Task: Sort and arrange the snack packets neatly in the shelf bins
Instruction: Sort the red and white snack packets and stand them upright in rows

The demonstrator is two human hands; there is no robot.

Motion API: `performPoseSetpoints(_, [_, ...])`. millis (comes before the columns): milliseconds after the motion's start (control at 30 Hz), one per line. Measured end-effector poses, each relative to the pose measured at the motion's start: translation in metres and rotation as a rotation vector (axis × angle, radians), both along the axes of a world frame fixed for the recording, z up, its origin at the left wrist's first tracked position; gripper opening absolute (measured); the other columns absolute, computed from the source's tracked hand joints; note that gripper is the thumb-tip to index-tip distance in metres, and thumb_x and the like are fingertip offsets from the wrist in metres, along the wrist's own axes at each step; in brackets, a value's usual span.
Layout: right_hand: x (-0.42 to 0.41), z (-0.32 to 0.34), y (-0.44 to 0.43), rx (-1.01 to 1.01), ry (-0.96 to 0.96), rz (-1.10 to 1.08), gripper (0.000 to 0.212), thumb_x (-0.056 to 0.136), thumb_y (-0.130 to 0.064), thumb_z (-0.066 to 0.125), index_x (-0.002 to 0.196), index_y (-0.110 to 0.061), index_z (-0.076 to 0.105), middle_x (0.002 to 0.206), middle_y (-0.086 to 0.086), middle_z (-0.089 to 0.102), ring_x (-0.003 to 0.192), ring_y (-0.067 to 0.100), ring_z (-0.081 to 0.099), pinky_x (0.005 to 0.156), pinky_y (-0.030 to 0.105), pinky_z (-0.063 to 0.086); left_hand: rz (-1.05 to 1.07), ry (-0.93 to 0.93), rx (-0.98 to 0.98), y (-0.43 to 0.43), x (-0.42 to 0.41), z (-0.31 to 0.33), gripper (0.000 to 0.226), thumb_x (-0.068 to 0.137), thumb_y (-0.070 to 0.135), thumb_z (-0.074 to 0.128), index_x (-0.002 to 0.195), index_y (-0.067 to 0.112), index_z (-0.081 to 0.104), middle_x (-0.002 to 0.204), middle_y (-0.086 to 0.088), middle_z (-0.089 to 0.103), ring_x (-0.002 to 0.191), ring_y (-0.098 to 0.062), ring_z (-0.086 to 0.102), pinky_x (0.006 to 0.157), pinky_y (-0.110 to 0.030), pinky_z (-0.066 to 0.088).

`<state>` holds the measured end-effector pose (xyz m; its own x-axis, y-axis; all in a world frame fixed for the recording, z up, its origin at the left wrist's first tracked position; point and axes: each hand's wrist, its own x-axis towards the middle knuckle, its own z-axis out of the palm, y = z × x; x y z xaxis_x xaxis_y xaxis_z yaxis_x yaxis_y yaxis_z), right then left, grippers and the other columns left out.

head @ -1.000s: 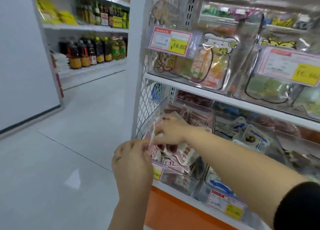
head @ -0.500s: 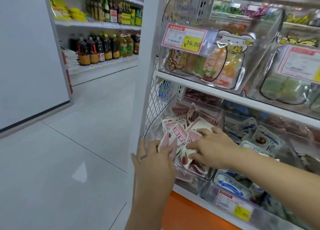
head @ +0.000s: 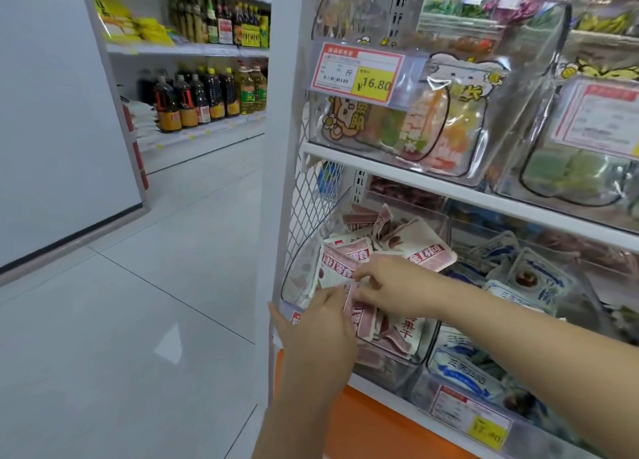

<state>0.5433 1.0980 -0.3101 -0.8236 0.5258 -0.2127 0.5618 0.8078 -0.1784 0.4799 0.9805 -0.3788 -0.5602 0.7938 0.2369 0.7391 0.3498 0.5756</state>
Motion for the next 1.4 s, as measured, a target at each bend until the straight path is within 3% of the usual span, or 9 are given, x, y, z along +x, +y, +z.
performPoseSetpoints(100, [-0.007, -0.006, 0.001, -0.165, -0.01, -0.038, 0.048, 0.094, -0.044, 0.045, 0.132, -0.014, 0.049, 0.129, 0.005, 0.056, 0.113, 0.019, 0.053, 0.088, 0.023, 0.039, -0.015, -0.135, 0.018, -0.004, -0.01, 0.005, 0.043, 0.098, 0.016, 0.031, 0.139, 0.029, 0.039, 0.129, 0.013, 0.05, 0.111, -0.009, 0.055, 0.113, -0.045, 0.023])
performPoseSetpoints(233, [-0.017, -0.014, -0.001, -0.226, 0.085, -0.122, 0.057, 0.087, -0.051, 0.055, 0.134, -0.021, 0.046, 0.125, 0.004, 0.058, 0.095, 0.013, 0.052, 0.071, 0.022, 0.04, 0.069, -0.332, 0.197, -0.011, -0.017, 0.01, 0.044, 0.096, 0.008, 0.039, 0.135, 0.028, 0.047, 0.118, 0.011, 0.058, 0.095, 0.0, 0.053, 0.083, -0.014, 0.039])
performPoseSetpoints(567, [-0.06, -0.012, -0.012, -0.267, -0.148, -0.045, 0.035, 0.094, -0.033, 0.047, 0.11, -0.006, 0.063, 0.083, 0.007, 0.055, 0.079, 0.021, 0.055, 0.065, 0.031, 0.048, 0.174, -0.241, 0.263, -0.009, -0.017, 0.006, 0.047, 0.089, -0.001, 0.041, 0.128, 0.023, 0.054, 0.128, 0.001, 0.054, 0.115, -0.02, 0.052, 0.103, -0.044, 0.037])
performPoseSetpoints(700, [-0.053, -0.017, 0.0, -0.307, -0.05, -0.042, 0.03, 0.079, -0.025, 0.069, 0.109, -0.02, 0.067, 0.097, 0.001, 0.064, 0.074, 0.01, 0.054, 0.061, 0.019, 0.041, 0.27, -0.253, 0.359, -0.016, -0.023, 0.008, 0.039, 0.092, 0.004, 0.042, 0.117, 0.026, 0.061, 0.12, 0.005, 0.06, 0.105, -0.017, 0.057, 0.087, -0.029, 0.044])
performPoseSetpoints(867, [-0.046, -0.008, 0.002, -0.249, -0.062, 0.104, 0.034, 0.085, -0.017, 0.066, 0.118, -0.018, 0.061, 0.06, -0.009, 0.052, 0.041, -0.005, 0.049, 0.042, 0.005, 0.033, 0.32, -0.281, 0.385, -0.019, -0.027, 0.009, 0.033, 0.096, 0.01, 0.041, 0.114, 0.029, 0.061, 0.114, 0.011, 0.061, 0.099, -0.005, 0.054, 0.081, -0.021, 0.038])
performPoseSetpoints(1133, [-0.014, -0.009, 0.003, -0.241, 0.158, 0.104, 0.028, 0.092, -0.008, 0.054, 0.115, -0.018, 0.064, 0.067, -0.023, 0.047, 0.055, -0.022, 0.048, 0.055, 0.001, 0.036, 0.068, -0.122, 0.213, -0.022, -0.028, 0.011, 0.03, 0.095, 0.015, 0.046, 0.117, 0.029, 0.06, 0.114, 0.015, 0.059, 0.088, 0.002, 0.048, 0.07, -0.005, 0.033])
performPoseSetpoints(1233, [-0.002, -0.012, 0.005, -0.244, 0.242, 0.064, 0.031, 0.095, -0.013, 0.05, 0.121, -0.024, 0.062, 0.092, -0.006, 0.068, 0.06, -0.002, 0.057, 0.06, 0.01, 0.043, -0.013, -0.085, 0.094, -0.019, -0.025, 0.014, 0.034, 0.094, 0.023, 0.048, 0.126, 0.032, 0.053, 0.124, 0.014, 0.057, 0.101, -0.005, 0.056, 0.082, -0.017, 0.044])
performPoseSetpoints(1333, [0.005, -0.013, 0.011, -0.228, 0.291, 0.021, 0.036, 0.096, -0.01, 0.046, 0.127, -0.025, 0.057, 0.129, -0.005, 0.058, 0.079, -0.012, 0.054, 0.065, 0.001, 0.035, -0.119, 0.018, -0.067, -0.008, -0.023, 0.02, 0.042, 0.093, 0.035, 0.048, 0.135, 0.034, 0.043, 0.133, 0.011, 0.05, 0.113, -0.01, 0.053, 0.088, -0.026, 0.045])
performPoseSetpoints(1400, [0.009, -0.01, 0.015, -0.228, 0.342, -0.01, 0.037, 0.097, -0.007, 0.044, 0.129, -0.02, 0.056, 0.126, 0.002, 0.061, 0.06, -0.022, 0.047, 0.056, -0.002, 0.034, -0.168, 0.073, -0.14, 0.002, -0.027, 0.027, 0.049, 0.091, 0.044, 0.047, 0.138, 0.034, 0.037, 0.135, 0.01, 0.047, 0.116, -0.012, 0.051, 0.089, -0.028, 0.045])
